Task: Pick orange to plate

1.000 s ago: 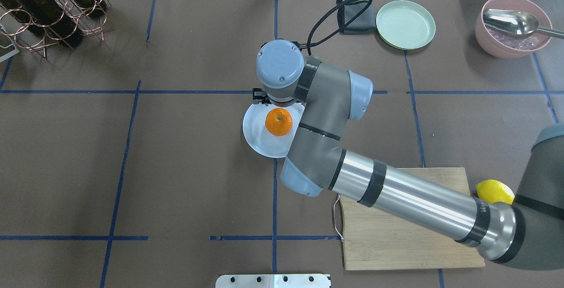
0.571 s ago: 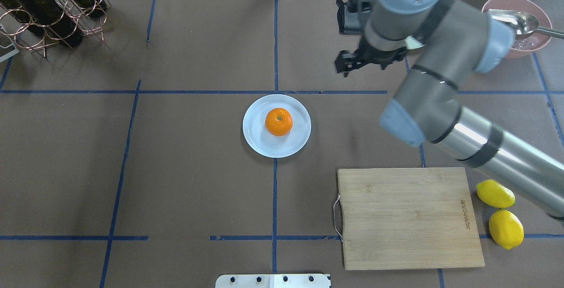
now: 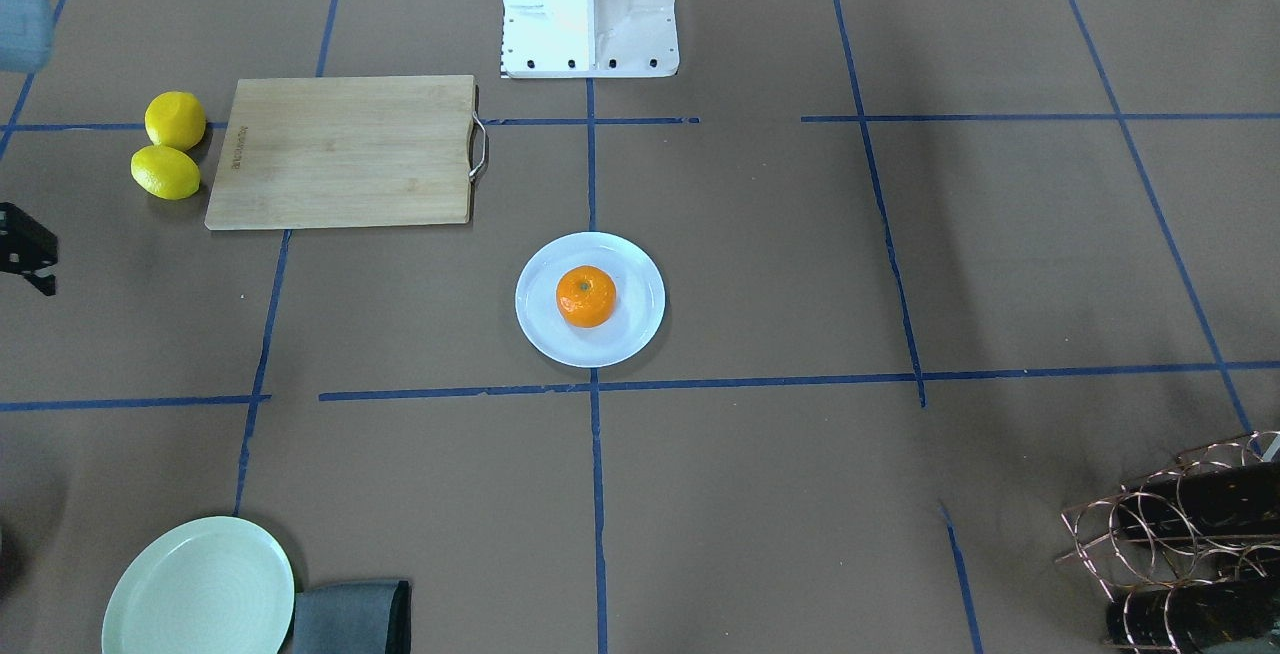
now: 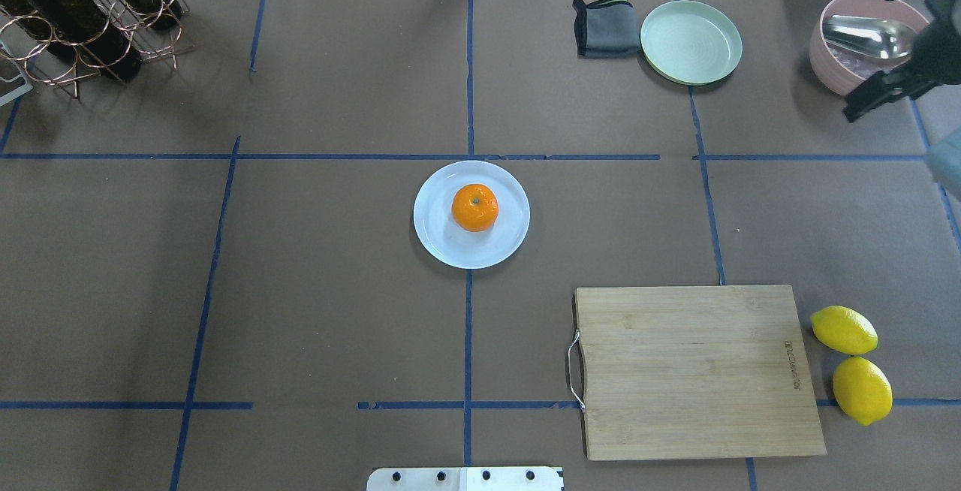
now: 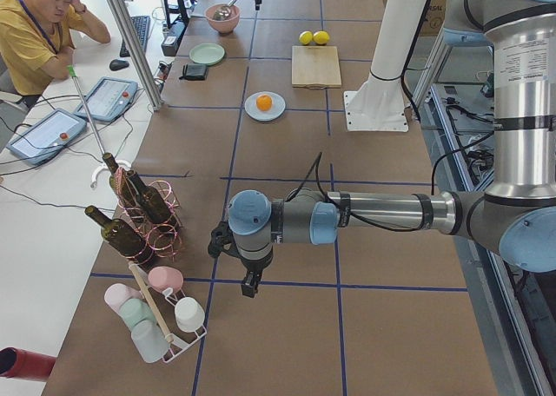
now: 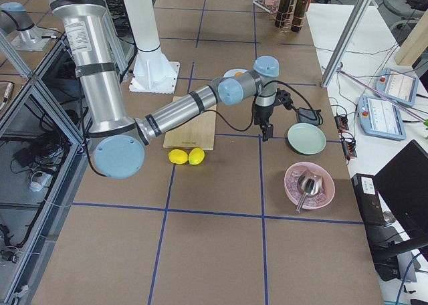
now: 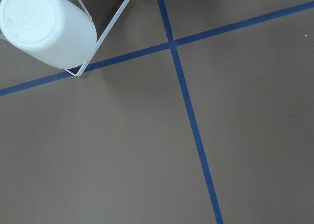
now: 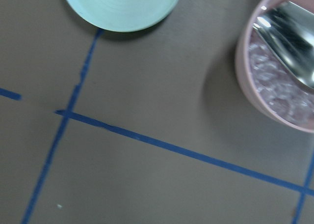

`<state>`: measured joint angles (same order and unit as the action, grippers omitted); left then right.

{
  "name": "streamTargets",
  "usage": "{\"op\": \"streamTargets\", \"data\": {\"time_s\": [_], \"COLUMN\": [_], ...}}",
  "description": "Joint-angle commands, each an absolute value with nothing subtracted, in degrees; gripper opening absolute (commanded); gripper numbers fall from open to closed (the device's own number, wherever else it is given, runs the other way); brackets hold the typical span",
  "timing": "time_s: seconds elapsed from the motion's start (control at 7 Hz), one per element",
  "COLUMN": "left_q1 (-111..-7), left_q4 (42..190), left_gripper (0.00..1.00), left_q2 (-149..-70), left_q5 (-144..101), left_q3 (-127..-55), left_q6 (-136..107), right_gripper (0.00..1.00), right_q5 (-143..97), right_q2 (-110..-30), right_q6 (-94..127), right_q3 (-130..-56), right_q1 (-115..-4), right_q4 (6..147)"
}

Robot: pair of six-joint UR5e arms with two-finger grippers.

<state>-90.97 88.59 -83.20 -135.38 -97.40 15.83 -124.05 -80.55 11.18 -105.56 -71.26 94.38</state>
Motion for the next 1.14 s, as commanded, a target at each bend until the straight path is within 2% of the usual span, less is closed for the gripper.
{"op": "streamTargets", "data": {"time_s": [0.0, 0.57, 1.0], "left_q1": [-91.1, -91.8, -91.8], "left_q4": [87.4, 88.0, 87.9], "left_gripper": [1.00, 1.00, 1.00], "left_q2": [-83.2, -79.6, -79.6], "left_q5": [-137.5, -137.6, -137.0], "left_q3": [-97.8, -102.9, -102.9], "left_q6": [12.6, 13.3, 13.1], "right_gripper": [1.00, 1.00, 1.00], "right_q5": [-125.6, -129.5, -130.0], "right_q2": [-89.1, -98.5, -99.8], "right_q6": [8.4, -2.7, -2.6], "right_q3": [-105.1, -104.4, -103.1], "right_q1": [-79.1, -84.8, -84.8], "right_q4": [94.1, 93.8, 93.8]}}
